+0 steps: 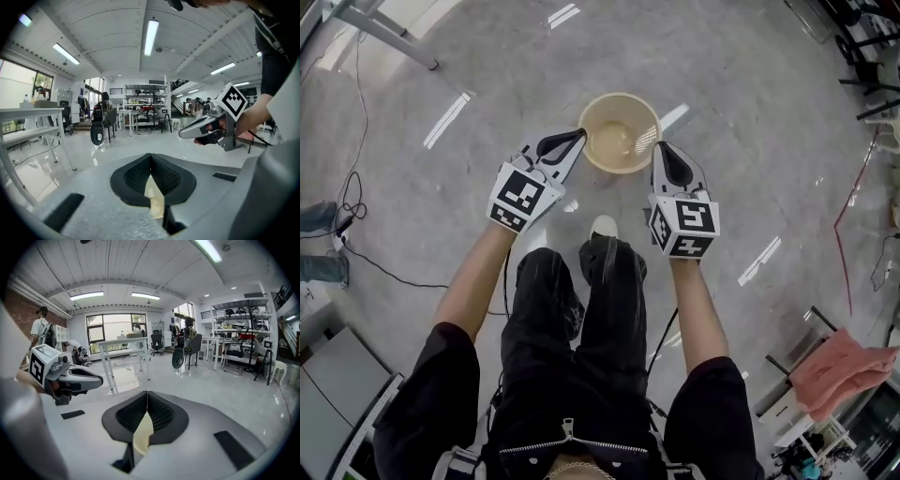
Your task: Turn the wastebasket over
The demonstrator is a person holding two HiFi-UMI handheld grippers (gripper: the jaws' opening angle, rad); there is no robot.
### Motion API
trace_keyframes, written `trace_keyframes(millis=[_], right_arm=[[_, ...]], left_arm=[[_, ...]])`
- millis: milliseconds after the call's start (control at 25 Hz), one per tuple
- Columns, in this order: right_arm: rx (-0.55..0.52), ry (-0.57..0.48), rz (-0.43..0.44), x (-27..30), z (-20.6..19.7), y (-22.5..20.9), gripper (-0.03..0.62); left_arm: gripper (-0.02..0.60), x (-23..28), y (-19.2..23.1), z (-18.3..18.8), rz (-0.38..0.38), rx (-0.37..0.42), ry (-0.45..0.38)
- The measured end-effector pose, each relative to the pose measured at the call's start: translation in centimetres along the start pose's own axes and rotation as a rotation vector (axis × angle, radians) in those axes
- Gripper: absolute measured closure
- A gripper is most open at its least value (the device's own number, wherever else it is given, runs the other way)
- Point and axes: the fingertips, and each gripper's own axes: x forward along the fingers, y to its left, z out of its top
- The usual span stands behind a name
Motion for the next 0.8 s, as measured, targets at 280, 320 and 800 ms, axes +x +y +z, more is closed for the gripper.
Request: trace_keyframes(millis=[280,320,800], right_arm=[[-0.055,-0.004,0.033,6.5,-9.9,-1.4,0.583],[-0.064,-0.010,0.038,7.2,-10.8,-1.3,0.583],[-0.197,0.042,0.119,13.2,-21.4,1.0,0.583]], left_arm=[[0.577,4.2,0.2,-10.9,0.019,-0.003,-0.005],[0.577,4.7,0.4,-12.1,0.026,0.007,-0.004],[0.577,8.8,0.6,-23.0,0.088,-0.065,-0.035]])
